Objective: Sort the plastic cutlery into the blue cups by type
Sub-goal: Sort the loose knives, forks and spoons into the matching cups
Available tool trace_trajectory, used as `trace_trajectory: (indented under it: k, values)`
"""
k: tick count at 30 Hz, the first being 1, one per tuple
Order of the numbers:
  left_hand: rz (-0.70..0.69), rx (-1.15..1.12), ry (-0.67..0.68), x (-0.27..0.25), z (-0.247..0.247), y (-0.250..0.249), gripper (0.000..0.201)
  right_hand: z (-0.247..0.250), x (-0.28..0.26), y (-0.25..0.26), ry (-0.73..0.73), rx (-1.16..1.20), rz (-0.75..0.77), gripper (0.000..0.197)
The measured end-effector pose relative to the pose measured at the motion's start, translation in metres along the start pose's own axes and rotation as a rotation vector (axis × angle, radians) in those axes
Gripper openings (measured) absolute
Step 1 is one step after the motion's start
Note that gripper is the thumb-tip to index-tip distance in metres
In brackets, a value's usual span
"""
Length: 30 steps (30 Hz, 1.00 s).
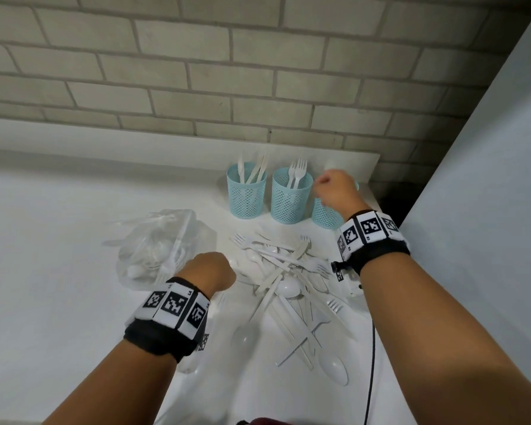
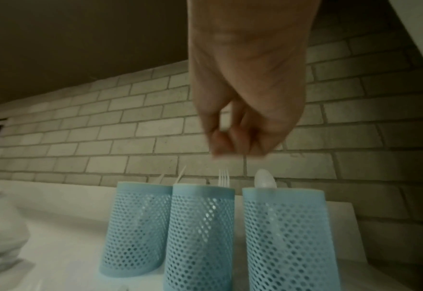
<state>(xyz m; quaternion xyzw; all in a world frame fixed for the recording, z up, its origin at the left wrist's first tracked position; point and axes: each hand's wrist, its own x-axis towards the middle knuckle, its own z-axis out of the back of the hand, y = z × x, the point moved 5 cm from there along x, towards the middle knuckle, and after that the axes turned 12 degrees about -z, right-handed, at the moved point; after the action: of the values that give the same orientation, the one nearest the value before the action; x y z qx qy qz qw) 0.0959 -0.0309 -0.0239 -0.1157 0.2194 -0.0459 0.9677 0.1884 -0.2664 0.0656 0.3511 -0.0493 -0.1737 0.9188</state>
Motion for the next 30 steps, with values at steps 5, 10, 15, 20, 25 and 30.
trace_trajectory:
  k: [5, 10, 15, 20, 25, 30]
  values:
    - [0.021, 0.043, 0.094, -0.009, -0.012, 0.000, 0.038, -0.038, -0.023, -0.028, 0.509, -0.557, -0.185, 0.047]
    - [0.002, -0.047, 0.093, -0.012, -0.015, -0.009, 0.035, -0.050, -0.037, -0.052, 0.466, -0.678, -0.145, 0.061]
    - [0.004, -0.108, 0.055, 0.002, -0.028, -0.023, 0.039, -0.063, -0.048, -0.054, 0.461, -0.440, -0.179, 0.055]
    - [-0.028, -0.158, -0.040, 0.017, -0.024, -0.035, 0.033, -0.075, -0.053, -0.052, 0.475, -0.274, -0.231, 0.033]
    - [-0.015, -0.466, -0.146, 0.032, -0.022, -0.039, 0.034, -0.081, -0.057, -0.049, 0.504, -0.214, -0.295, 0.039]
    - [0.042, -0.969, -0.239, 0.035, -0.021, -0.045, 0.016, -0.095, -0.058, -0.045, 0.517, -0.096, -0.309, 0.027]
